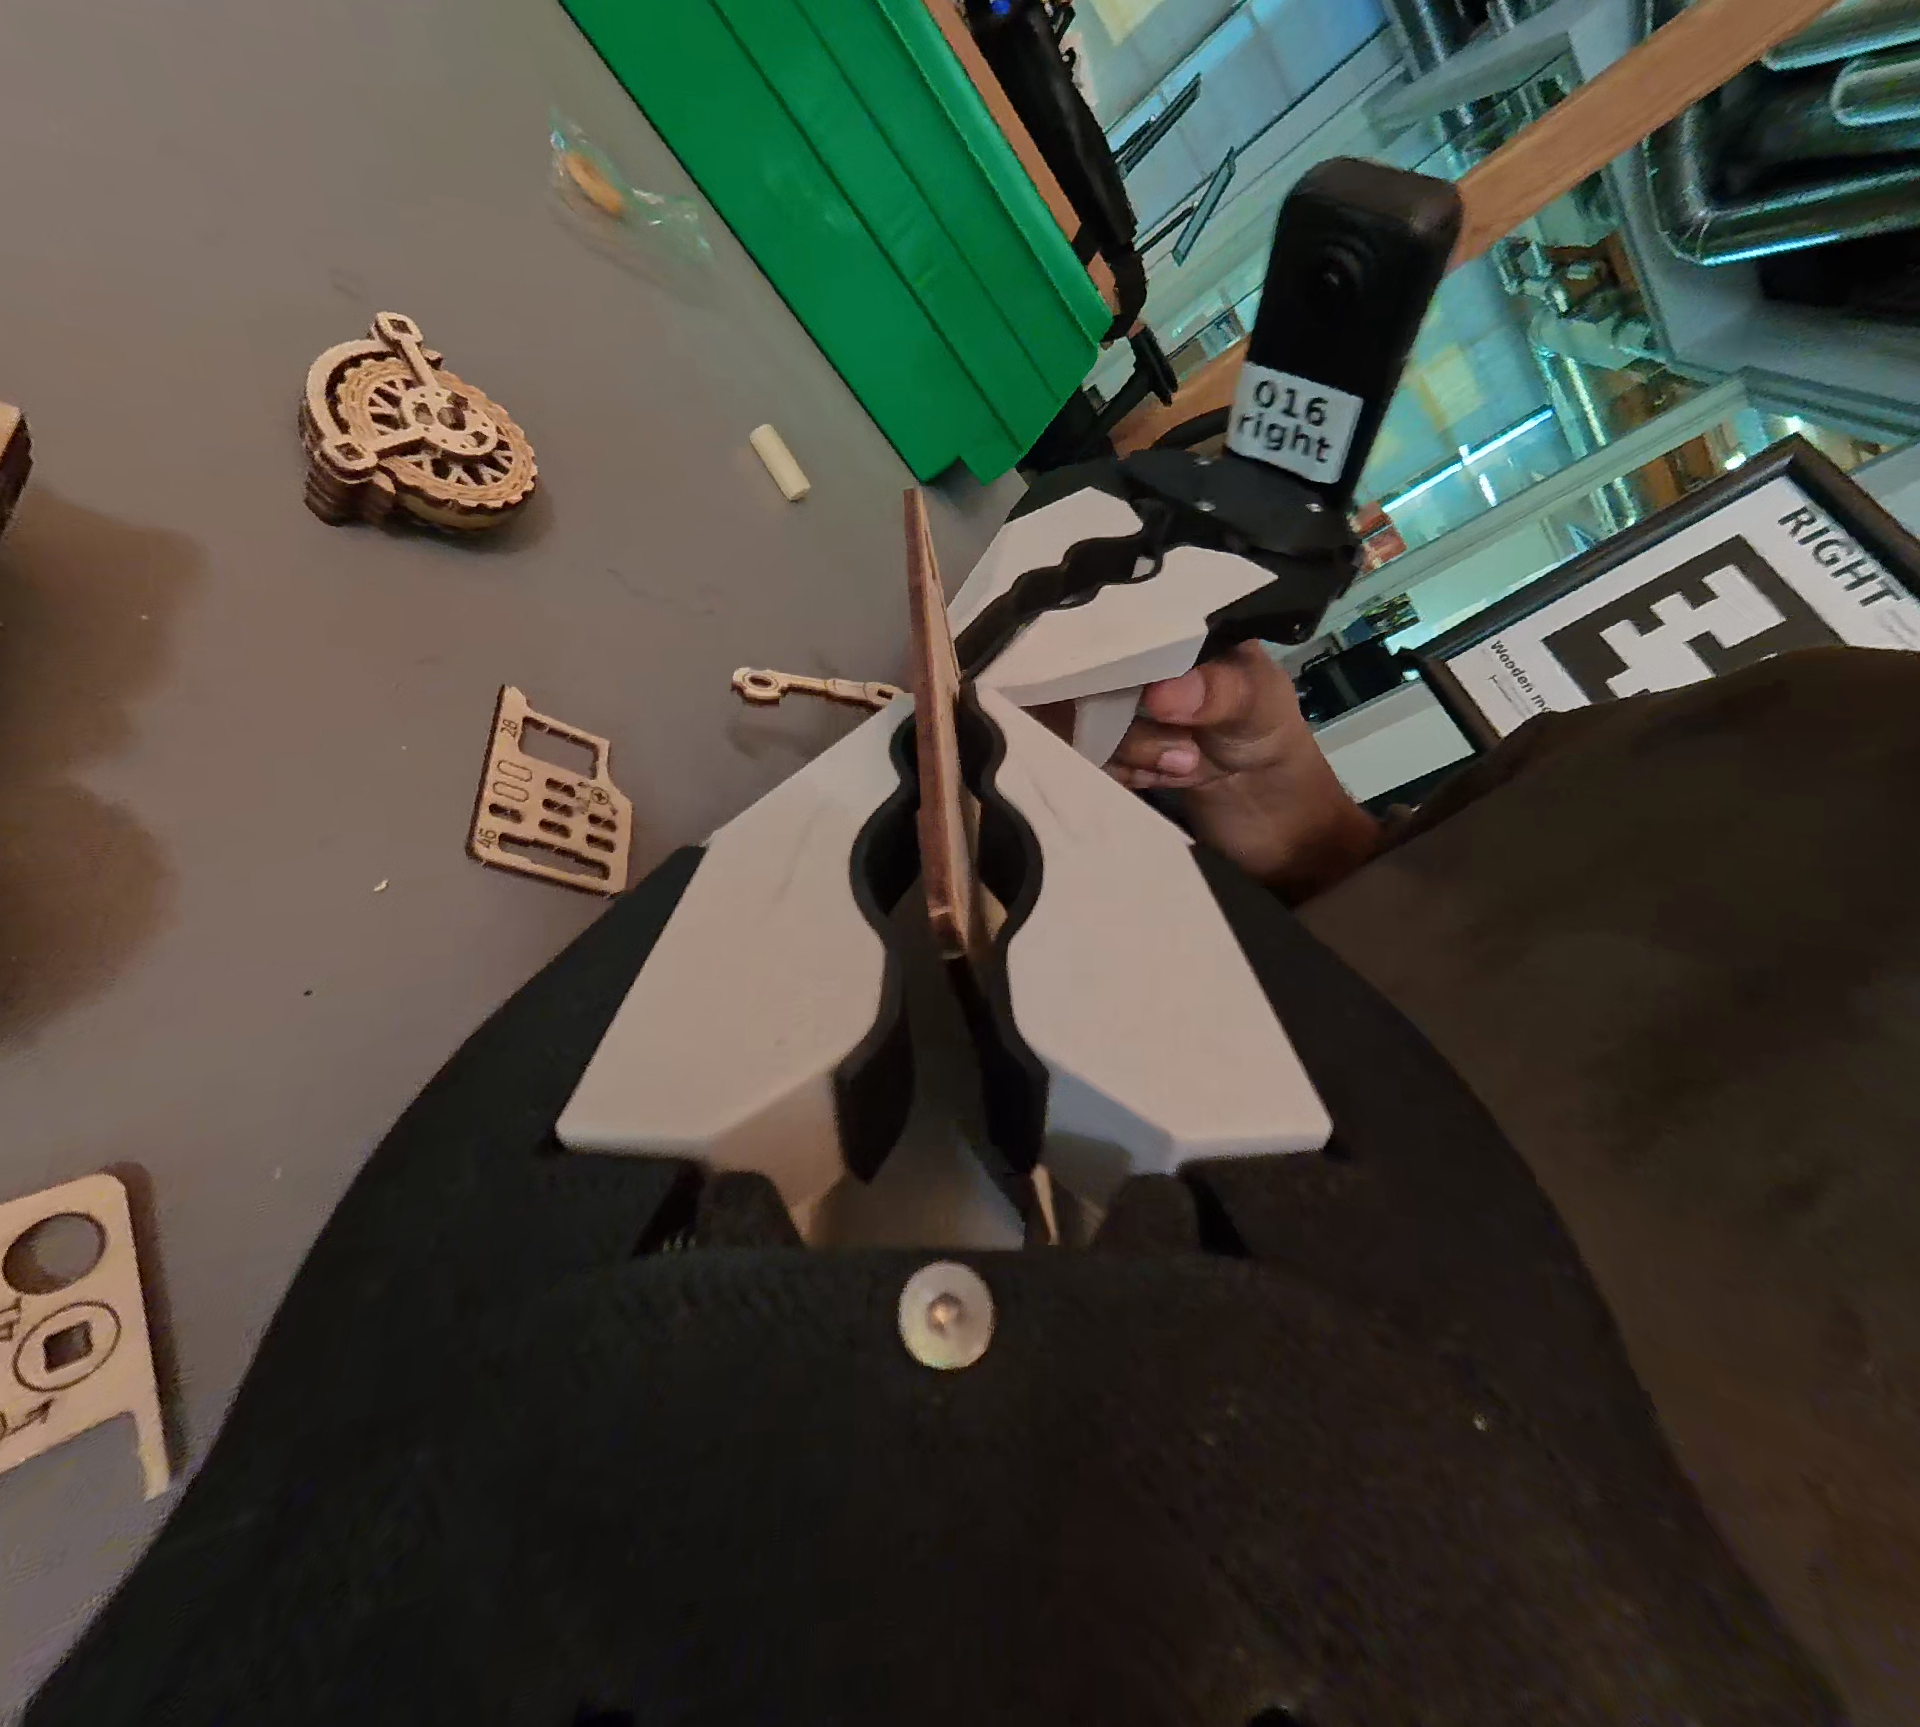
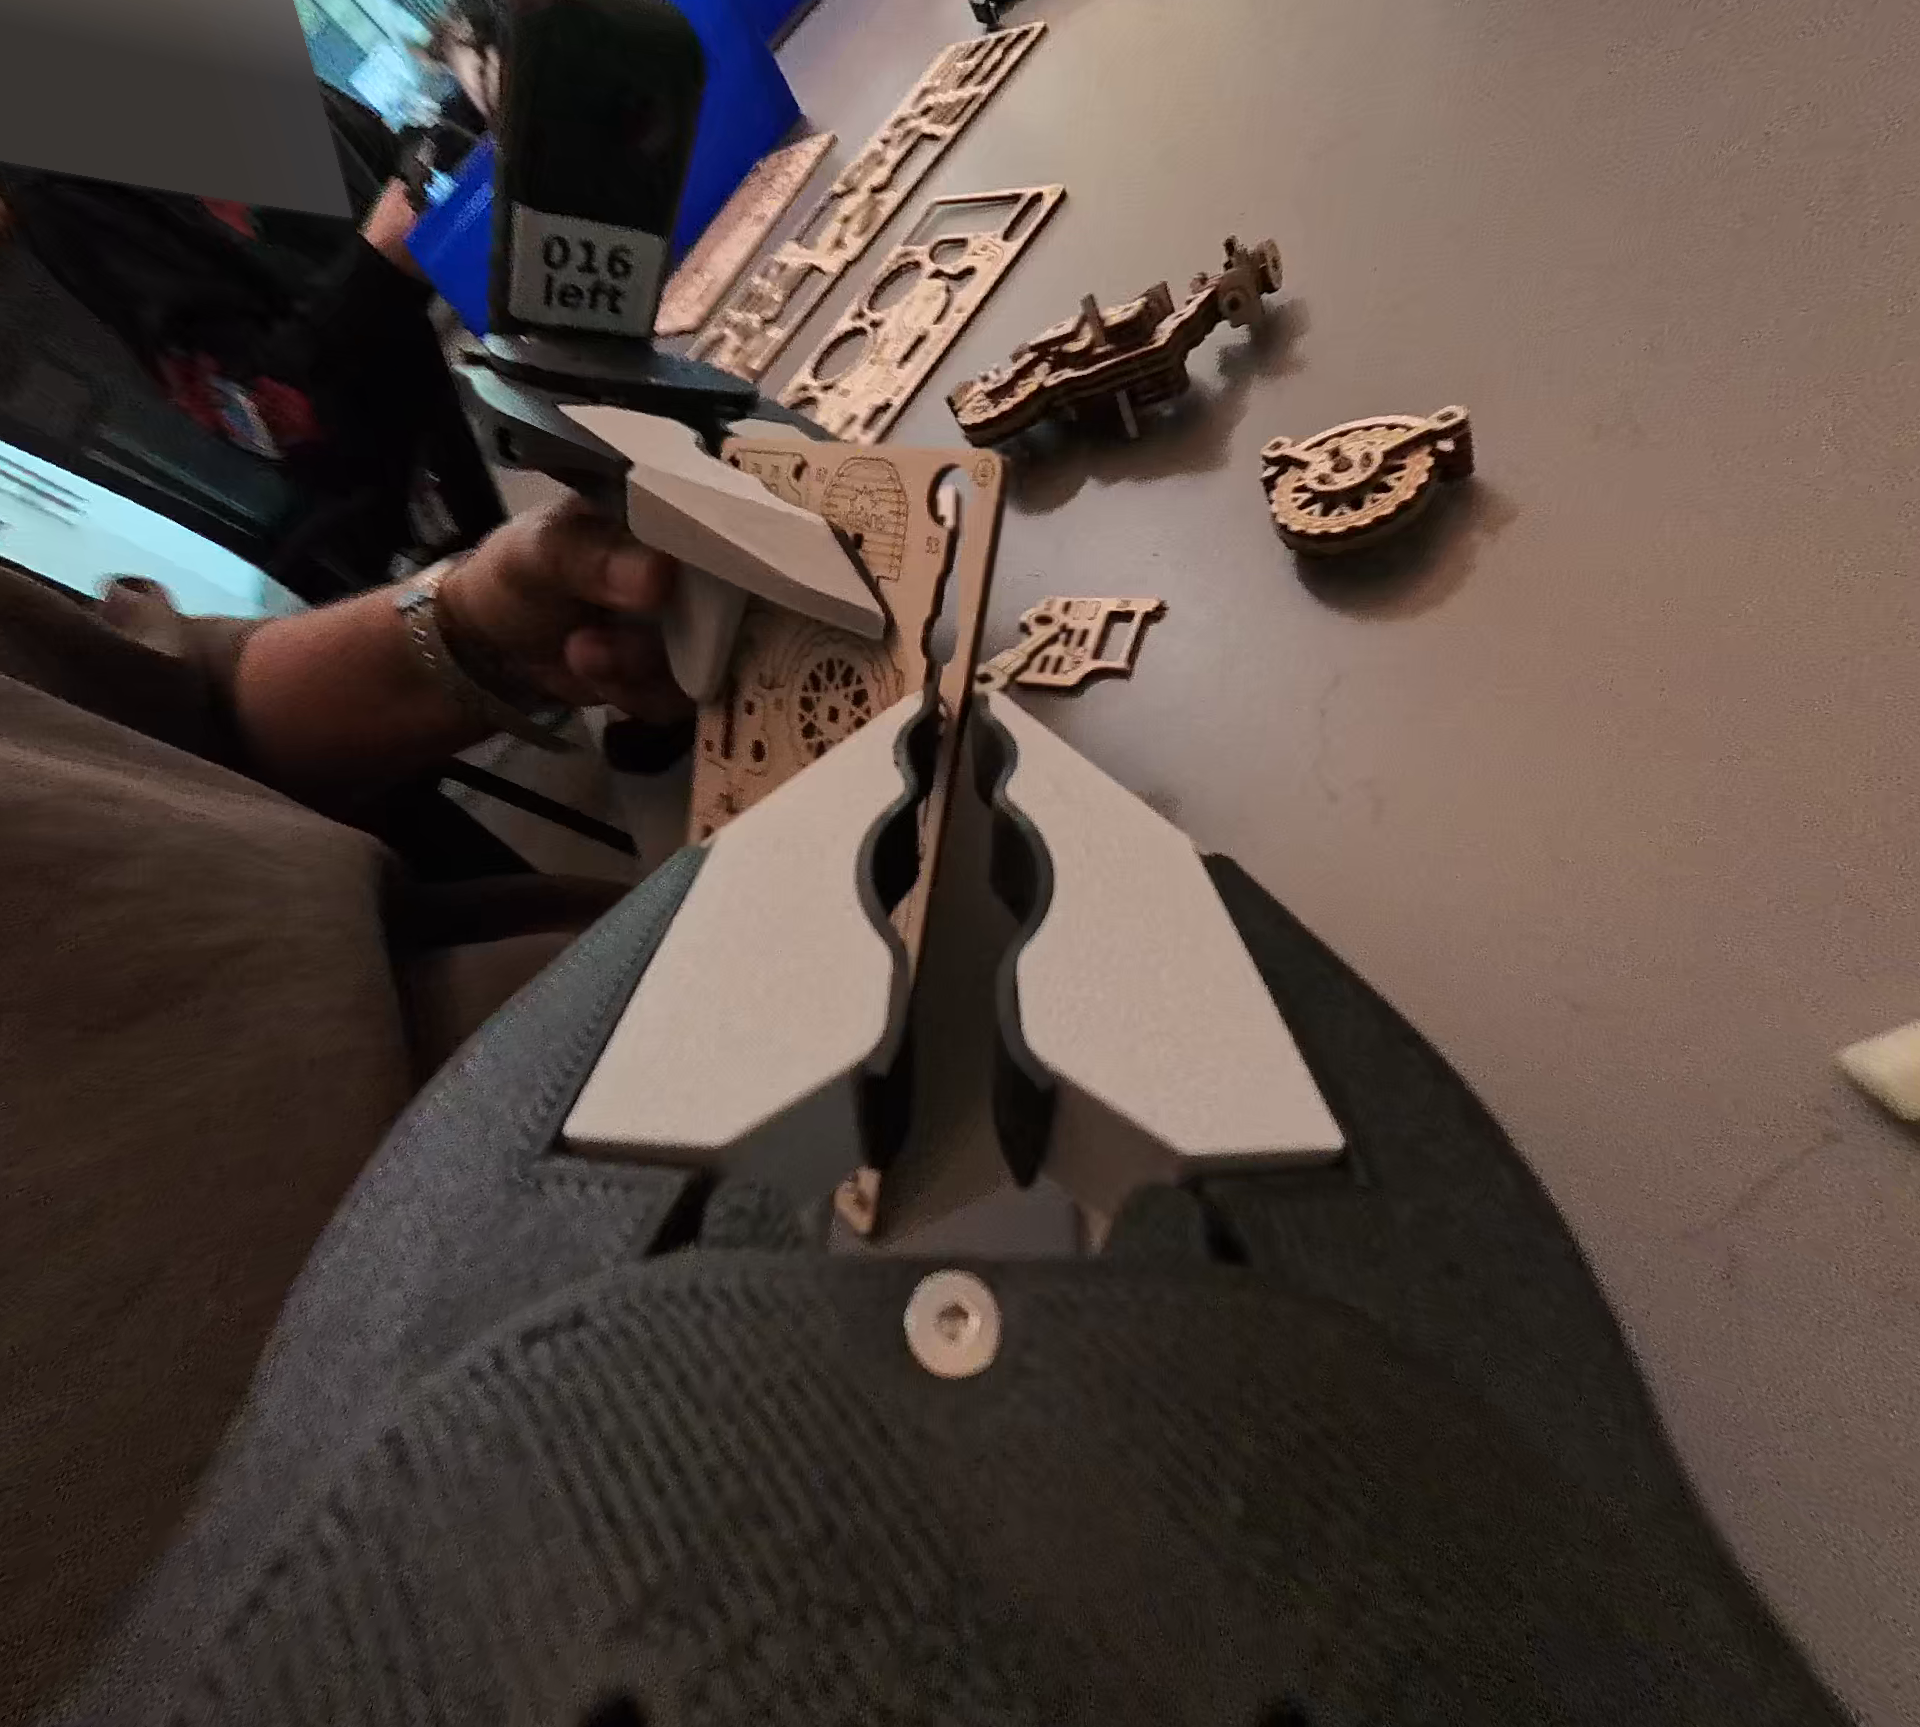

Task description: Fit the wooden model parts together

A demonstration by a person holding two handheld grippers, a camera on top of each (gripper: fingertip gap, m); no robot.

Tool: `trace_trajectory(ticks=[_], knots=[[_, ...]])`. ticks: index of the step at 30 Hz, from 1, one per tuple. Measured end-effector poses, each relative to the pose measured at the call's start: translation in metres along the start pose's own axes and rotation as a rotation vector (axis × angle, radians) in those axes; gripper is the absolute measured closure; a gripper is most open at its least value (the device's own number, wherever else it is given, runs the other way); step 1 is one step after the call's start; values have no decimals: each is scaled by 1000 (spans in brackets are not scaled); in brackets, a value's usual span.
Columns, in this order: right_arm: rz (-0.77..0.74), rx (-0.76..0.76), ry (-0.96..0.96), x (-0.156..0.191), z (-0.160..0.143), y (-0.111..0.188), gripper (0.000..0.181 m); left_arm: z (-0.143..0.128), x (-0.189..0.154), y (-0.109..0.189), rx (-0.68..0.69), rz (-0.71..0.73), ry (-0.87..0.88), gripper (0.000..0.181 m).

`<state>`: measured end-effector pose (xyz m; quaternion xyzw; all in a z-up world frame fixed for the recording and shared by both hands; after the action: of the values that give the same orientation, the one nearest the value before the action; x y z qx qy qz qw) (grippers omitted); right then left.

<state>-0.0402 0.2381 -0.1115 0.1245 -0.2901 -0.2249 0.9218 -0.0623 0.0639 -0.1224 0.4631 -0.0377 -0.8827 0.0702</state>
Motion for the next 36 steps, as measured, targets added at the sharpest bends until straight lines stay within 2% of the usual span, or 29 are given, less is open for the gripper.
trace_trajectory(ticks=[5,8,14,21,28,32,34,36], knots=[[129,-25,-172,-10,-1,4,169,4,0,4,-22,-9,-4,181],[153,9,-195,-9,-7,-3,167,3,-1,4,-14,-18,-16,181],[215,-14,-249,-9,-7,-2,169,0,-3,1,2,-21,-29,180],[185,27,-219,-10,-7,-1,174,-1,-3,0,16,-10,-44,180],[86,86,-144,-4,-6,0,174,-4,0,-2,36,0,-39,180],[155,29,-204,-9,-6,0,173,-1,-1,0,17,-21,-39,180],[178,-7,-190,-10,-5,1,164,1,-3,2,1,-56,-32,180],[249,-68,-216,-8,1,6,162,3,-4,5,-16,-118,-12,181]])
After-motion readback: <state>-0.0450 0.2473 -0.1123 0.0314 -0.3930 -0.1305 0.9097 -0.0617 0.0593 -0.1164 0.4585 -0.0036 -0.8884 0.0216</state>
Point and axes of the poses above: each gripper's, where its closed fingertips meet, y back along the fingers, z out of its top, x = y × z across the jaws, the point moved 9 cm from there along y, back along the fingers, and after that the axes turned 4 degrees about y, right-handed, at the moved point
